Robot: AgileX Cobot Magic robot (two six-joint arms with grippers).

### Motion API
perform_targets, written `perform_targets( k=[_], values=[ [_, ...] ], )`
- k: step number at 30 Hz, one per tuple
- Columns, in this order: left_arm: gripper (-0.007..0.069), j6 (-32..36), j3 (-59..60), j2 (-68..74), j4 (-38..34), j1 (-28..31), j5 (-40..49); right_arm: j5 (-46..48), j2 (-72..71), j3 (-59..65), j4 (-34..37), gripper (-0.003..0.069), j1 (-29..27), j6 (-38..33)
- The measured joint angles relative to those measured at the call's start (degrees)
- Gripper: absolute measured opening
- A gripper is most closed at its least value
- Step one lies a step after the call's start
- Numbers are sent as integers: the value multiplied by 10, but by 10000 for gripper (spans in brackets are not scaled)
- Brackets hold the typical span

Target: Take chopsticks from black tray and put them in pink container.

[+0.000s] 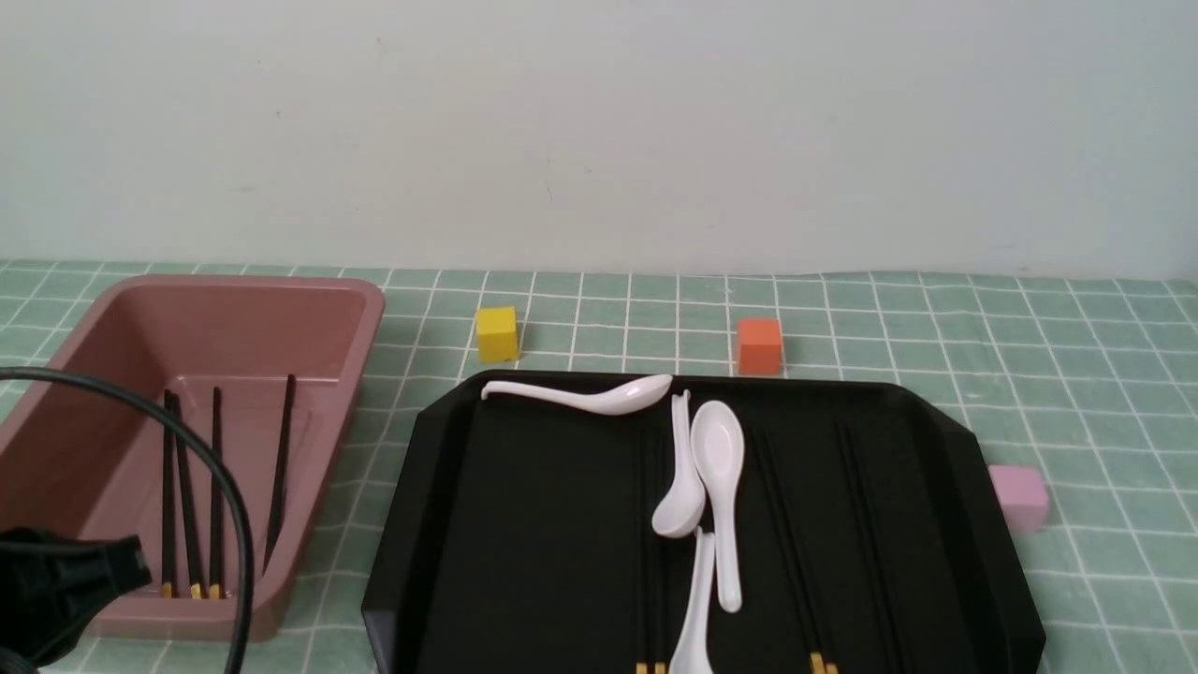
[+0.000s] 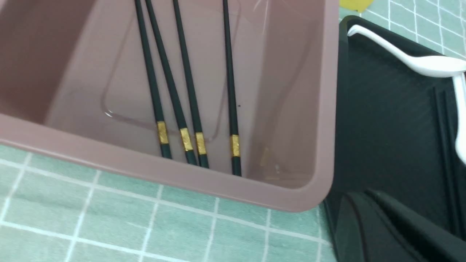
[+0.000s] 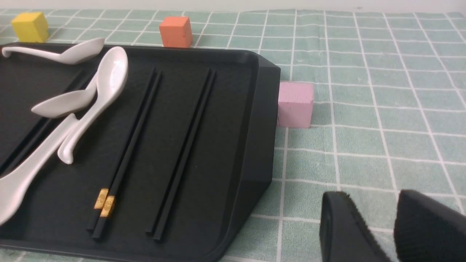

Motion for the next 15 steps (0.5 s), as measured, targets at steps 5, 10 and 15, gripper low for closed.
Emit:
perform_targets(
  k=[5,10,15],
  values=[
    [-13,0,1,0,11,0,-1,0,0,0,0,240,0,0],
    [-13,0,27,-48,15,0,-13,0,0,0,0,240,0,0],
    [-13,0,110,-176,45,0,-64,0,0,0,0,240,0,0]
  ],
)
